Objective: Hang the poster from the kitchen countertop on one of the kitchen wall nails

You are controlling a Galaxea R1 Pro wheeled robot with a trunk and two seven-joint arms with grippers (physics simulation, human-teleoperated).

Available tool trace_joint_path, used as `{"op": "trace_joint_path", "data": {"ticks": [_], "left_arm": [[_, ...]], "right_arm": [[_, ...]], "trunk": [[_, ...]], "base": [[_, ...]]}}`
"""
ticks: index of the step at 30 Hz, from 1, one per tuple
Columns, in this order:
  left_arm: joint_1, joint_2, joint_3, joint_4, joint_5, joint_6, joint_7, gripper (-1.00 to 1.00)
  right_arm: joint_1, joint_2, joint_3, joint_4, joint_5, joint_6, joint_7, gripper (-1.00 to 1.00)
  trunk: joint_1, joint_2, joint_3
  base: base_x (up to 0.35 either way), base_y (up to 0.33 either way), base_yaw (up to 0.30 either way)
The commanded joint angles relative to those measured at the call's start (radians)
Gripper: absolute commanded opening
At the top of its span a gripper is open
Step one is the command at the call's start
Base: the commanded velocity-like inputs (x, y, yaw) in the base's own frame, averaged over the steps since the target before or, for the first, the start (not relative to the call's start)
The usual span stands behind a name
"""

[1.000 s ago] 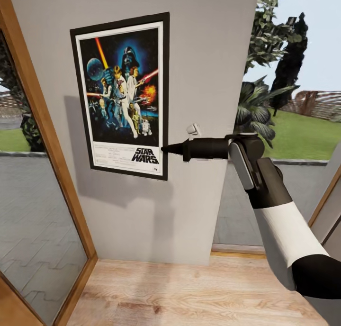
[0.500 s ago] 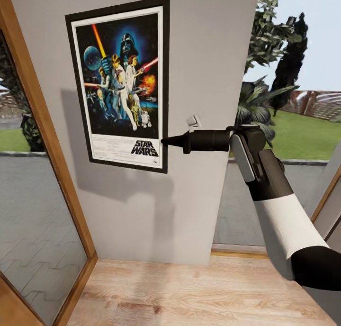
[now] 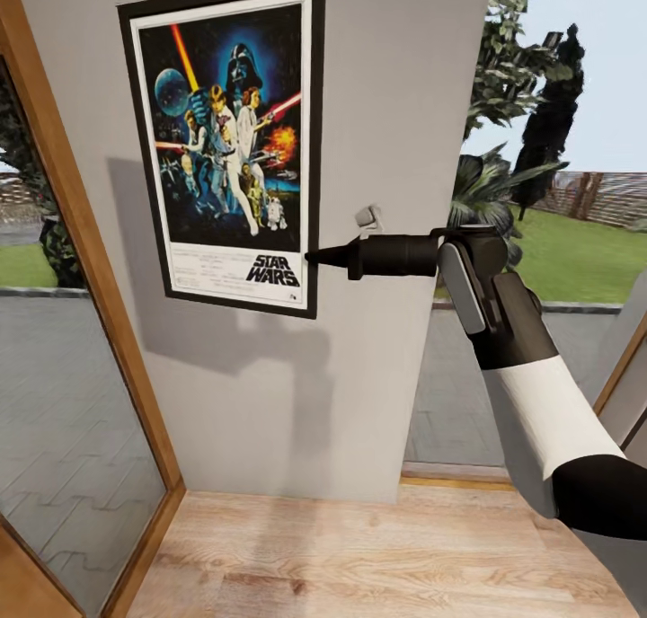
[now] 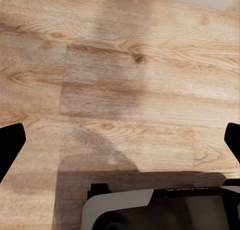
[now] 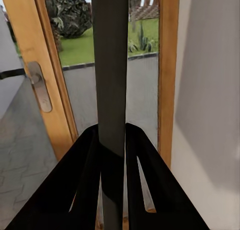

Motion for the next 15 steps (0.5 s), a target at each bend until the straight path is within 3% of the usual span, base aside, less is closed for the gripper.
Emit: {"op": "trace_joint_path", "data": {"ticks": [1,8,15], "left_arm": [[0.000,0.000,0.003,-0.001,-0.001,-0.001,-0.005,1.00],[0.000,0.000,0.003,-0.001,-0.001,-0.001,-0.005,1.00],[0.000,0.000,0.003,0.000,-0.001,-0.001,-0.005,1.00]], "right_arm": [[-0.001,-0.001,0.001,0.001,-0.005,0.006,0.001,-1.00],[-0.002,-0.001,0.001,0.005,-0.006,0.006,0.003,-1.00],[-0.002,-0.002,0.002,0.005,-0.005,0.004,0.049,-1.00]], "trunk": [[0.001,-0.002,-0.002],[0.001,-0.002,-0.002],[0.001,-0.002,-0.002]], "base": [[0.000,0.000,0.000],[0.000,0.000,0.000],[0.000,0.000,0.000]]}}
